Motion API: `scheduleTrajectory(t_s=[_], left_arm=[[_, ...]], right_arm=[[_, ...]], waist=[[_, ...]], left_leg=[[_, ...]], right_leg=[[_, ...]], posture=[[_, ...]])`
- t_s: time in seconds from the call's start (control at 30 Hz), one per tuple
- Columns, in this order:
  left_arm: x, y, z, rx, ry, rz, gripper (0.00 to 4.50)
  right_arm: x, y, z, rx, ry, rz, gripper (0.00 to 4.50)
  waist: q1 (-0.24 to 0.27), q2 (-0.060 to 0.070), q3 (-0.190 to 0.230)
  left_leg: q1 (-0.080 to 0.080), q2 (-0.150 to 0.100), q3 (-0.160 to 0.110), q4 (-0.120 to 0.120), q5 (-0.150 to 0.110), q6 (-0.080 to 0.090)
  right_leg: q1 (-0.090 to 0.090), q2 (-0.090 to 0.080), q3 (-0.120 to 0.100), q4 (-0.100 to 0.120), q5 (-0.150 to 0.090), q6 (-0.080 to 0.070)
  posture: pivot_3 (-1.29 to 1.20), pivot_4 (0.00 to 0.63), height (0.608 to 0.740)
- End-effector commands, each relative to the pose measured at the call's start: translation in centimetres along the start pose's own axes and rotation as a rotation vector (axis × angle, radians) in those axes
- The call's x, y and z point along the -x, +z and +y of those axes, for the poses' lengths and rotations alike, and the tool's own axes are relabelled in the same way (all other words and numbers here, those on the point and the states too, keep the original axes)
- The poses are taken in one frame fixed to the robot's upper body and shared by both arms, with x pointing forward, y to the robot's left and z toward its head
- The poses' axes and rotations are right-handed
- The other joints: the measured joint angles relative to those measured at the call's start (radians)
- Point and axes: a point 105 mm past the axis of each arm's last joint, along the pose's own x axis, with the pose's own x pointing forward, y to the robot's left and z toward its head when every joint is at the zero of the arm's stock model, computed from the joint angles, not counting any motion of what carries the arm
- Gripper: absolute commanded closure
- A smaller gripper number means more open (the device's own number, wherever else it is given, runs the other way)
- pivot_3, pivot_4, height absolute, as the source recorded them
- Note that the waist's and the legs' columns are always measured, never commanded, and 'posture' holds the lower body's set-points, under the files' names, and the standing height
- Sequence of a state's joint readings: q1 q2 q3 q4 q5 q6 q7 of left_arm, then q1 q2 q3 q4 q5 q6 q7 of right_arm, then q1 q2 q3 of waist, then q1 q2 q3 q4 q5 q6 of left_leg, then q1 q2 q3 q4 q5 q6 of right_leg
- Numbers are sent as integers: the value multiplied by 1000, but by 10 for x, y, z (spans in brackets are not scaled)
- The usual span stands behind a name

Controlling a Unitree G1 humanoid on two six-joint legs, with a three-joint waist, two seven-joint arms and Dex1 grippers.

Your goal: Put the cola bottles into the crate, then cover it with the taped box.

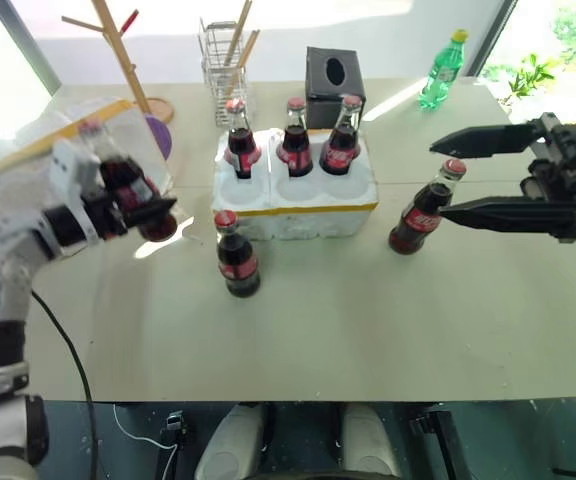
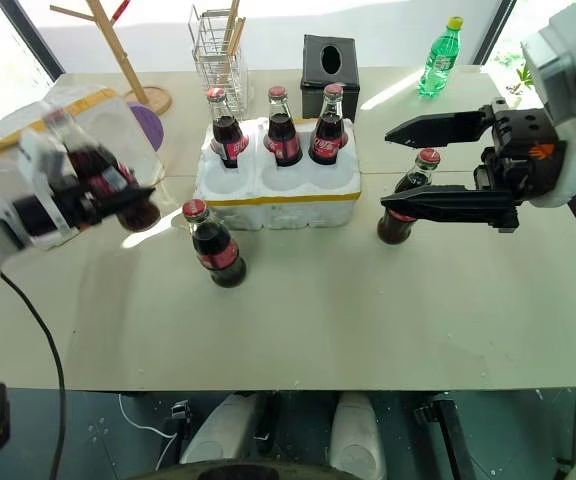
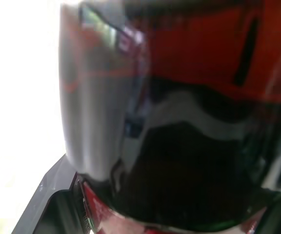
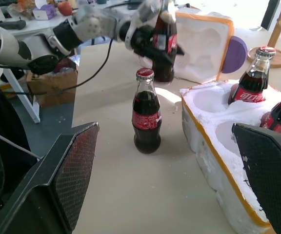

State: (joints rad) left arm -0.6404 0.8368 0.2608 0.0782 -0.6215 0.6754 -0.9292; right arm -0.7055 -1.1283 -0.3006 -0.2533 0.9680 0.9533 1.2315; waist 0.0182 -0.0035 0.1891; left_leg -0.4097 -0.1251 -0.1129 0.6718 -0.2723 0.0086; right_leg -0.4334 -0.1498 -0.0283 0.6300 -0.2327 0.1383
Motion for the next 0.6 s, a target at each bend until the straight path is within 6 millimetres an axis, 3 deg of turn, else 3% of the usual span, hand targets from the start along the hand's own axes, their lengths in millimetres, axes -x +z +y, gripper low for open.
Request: scheduleTrajectory(t_s=[0.03,0.17,0.33,0.43,0.6], left_arm=[[-16,44,-2,-46,-52,-120,1640],[-58,48,-7,-71,-127,-129,1640],[-98,25,-15,-86,-198,-77,1640],[-110,5,-13,-131,-195,-22,1640],[-114,-14,-18,-149,-228,15,1640]], right_arm=[[3,8,2,56,-32,-29,0],[1,5,-2,45,-72,-51,0],[-2,0,0,37,-83,-52,0],[-3,0,1,33,-94,-54,0],[-2,0,3,28,-103,-58,0]], waist=[[-5,0,0],[-5,0,0],[-12,-2,1],[-14,-2,1],[-11,-3,1]], left_leg=[[0,0,0,2,0,0],[0,0,0,6,-1,1],[0,0,1,8,-1,2],[-1,0,1,8,-1,2],[-2,0,1,10,-1,2]], right_leg=[[1,1,0,0,0,0],[3,1,-1,1,0,0],[3,1,-1,1,0,1],[1,1,-1,1,0,1],[1,1,-1,1,0,1]], posture=[[0,150,740],[0,150,740],[0,150,740],[0,150,740],[0,150,740]])
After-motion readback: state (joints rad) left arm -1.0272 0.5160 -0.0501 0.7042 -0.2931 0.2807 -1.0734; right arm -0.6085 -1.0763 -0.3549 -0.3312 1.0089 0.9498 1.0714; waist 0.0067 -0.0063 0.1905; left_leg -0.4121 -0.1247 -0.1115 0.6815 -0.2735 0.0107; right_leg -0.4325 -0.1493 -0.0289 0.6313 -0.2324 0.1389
